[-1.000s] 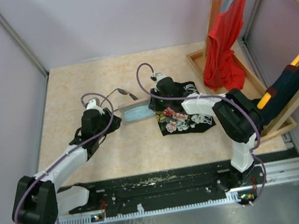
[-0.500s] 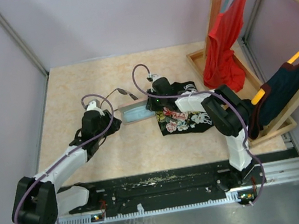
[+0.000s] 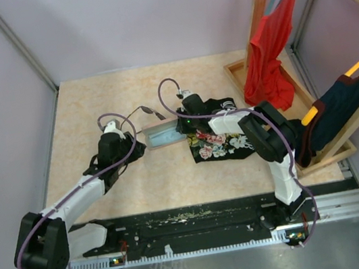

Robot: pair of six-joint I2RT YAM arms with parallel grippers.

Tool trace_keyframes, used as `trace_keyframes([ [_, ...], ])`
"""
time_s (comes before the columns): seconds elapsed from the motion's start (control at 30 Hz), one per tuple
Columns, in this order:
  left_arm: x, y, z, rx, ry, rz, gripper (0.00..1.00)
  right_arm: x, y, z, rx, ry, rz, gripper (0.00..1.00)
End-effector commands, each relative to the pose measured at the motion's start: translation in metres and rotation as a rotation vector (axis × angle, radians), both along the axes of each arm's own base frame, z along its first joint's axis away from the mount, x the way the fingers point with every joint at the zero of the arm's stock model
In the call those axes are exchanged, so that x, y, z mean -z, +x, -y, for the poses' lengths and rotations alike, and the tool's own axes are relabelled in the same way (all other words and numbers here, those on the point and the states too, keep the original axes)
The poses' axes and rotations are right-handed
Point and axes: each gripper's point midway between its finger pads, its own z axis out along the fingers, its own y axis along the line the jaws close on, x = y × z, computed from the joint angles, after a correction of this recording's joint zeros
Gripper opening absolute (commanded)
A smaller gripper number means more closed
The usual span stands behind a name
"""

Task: Organize the sunglasses
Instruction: Place the glasses cleaning cloth in the sunglasses case, then fold the sunglasses at the center of the board.

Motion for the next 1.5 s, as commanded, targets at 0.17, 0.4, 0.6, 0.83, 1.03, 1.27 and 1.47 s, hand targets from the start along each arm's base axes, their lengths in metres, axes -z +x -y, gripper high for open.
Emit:
trace_keyframes([
  [0.17,-0.010,0.000,-0.004,-0.012,-0.005,0.013,0.45,-0.052,0.011,-0.022,-0.051,0.122,0.134,0.10],
  [0.4,-0.021,-0.002,-0.020,-0.093,0.023,0.028,0.53,-0.089,-0.018,-0.010,-0.078,0.183,0.175,0.21],
  [0.6,-0.055,0.017,-0.037,-0.166,0.100,0.111,0.64,-0.110,-0.058,0.012,-0.095,0.201,0.185,0.26],
  [0.83,-0.099,0.068,-0.048,-0.177,0.250,0.215,0.69,-0.115,-0.105,0.047,-0.093,0.175,0.153,0.29],
  [1.03,-0.096,0.122,-0.053,-0.089,0.365,0.208,0.64,-0.119,-0.140,0.070,-0.096,0.174,0.141,0.29],
  [1.27,-0.080,0.153,-0.061,-0.015,0.360,0.271,0.64,-0.114,-0.159,0.089,-0.080,0.150,0.138,0.30],
  [1.47,-0.056,0.168,-0.059,0.066,0.327,0.267,0.66,-0.111,-0.163,0.090,-0.091,0.148,0.134,0.31],
])
